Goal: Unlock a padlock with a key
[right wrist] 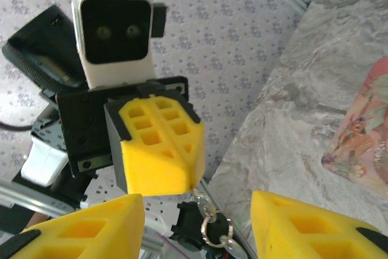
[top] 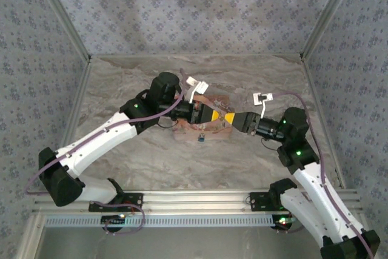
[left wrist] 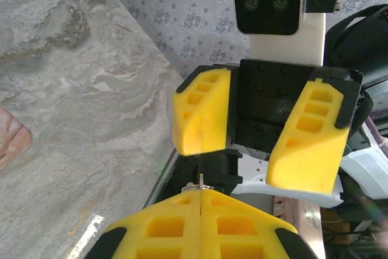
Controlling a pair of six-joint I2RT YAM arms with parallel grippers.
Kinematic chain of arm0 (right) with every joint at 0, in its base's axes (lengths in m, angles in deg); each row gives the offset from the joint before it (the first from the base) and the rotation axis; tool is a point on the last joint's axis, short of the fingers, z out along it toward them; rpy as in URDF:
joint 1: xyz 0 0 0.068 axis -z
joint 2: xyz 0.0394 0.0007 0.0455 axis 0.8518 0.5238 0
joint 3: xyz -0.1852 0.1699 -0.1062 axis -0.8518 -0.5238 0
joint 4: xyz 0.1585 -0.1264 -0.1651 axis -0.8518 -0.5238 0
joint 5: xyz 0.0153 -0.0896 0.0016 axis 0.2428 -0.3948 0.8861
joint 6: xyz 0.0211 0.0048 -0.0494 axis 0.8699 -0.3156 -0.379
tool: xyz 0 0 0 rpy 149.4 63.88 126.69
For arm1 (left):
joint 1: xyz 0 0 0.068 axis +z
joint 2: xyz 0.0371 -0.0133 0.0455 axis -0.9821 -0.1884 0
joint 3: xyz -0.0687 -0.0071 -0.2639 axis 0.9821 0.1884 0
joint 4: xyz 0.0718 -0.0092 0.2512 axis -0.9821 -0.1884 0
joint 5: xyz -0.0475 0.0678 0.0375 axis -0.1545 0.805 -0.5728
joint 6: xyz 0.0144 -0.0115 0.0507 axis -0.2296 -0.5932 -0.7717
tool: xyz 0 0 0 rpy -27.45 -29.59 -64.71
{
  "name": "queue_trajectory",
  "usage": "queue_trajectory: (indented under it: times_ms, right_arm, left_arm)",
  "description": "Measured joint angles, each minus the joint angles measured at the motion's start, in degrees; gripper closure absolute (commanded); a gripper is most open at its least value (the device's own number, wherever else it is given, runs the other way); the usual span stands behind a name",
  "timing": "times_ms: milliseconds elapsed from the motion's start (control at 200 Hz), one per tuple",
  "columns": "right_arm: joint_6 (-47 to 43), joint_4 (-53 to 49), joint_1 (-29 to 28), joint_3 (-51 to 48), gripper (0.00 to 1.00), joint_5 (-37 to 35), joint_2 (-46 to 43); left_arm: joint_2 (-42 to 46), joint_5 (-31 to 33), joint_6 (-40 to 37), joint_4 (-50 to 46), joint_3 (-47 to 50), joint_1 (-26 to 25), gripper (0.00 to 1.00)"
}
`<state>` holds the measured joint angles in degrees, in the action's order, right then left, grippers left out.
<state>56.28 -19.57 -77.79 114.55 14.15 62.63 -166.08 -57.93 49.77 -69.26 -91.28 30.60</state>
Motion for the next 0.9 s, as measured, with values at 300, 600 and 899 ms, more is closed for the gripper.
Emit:
queue_trajectory:
  times_ms: [300, 600, 899]
  right_arm:
    - [-1.1, 1.4, -3.9, 0.2, 0.69, -1.1, 1.8]
    - [-2.1, 0.9, -4.2, 0.4, 0.72, -1.6, 1.6]
    - [-3.0, -0.3, -4.2, 0.5, 0.81, -1.9, 1.1]
  left_arm:
    - [0.0, -0.4, 0.0, 0.6, 0.0, -0.8, 1.00]
    - [0.0, -0.3, 0.0, 0.6, 0.0, -0.7, 1.00]
    - [0.2, -0.4, 0.0, 0.6, 0.0, -0.7, 1.00]
